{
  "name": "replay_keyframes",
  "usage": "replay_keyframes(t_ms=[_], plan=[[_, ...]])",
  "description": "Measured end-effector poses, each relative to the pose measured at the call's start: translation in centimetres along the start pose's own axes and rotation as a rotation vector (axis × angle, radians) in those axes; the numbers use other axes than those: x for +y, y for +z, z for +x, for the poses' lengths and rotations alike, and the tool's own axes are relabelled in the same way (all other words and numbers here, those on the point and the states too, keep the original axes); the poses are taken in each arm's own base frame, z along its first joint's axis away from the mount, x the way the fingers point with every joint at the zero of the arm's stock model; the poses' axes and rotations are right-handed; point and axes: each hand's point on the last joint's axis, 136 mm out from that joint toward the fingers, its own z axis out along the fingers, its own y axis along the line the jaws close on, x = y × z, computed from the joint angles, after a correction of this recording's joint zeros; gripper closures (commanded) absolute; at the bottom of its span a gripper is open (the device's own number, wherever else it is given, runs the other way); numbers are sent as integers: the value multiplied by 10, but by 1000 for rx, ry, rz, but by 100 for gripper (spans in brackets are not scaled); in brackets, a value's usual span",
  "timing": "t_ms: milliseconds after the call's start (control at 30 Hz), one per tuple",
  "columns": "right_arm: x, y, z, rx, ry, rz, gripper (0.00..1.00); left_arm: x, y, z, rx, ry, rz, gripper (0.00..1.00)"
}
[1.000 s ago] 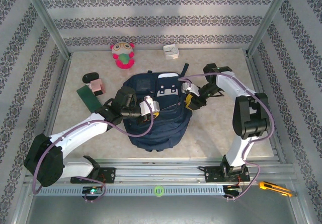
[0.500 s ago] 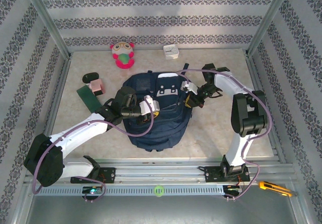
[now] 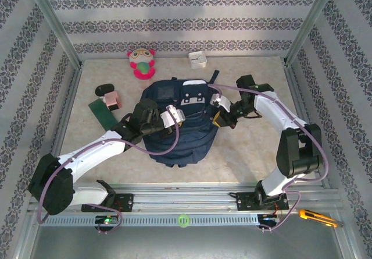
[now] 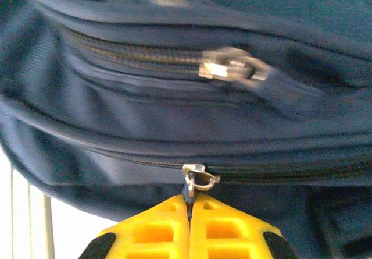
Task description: Pack books, pencil case, and school supplies into a backpack
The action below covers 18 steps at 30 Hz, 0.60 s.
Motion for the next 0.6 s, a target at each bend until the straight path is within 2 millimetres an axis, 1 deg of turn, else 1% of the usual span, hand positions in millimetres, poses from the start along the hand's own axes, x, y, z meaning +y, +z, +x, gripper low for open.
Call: replay_keyframes(t_ms=[233,467,600], plan=[[37,12,-8,-2,15,-59,100,-3,14,0,12,-24,-11,100],[61,20,-14,-61,88,-90,100,-8,26,0,29,-37,-12,100],[61,21,-15,-109,187,-66,100,-9,28,-3,23,-36,-19,100]])
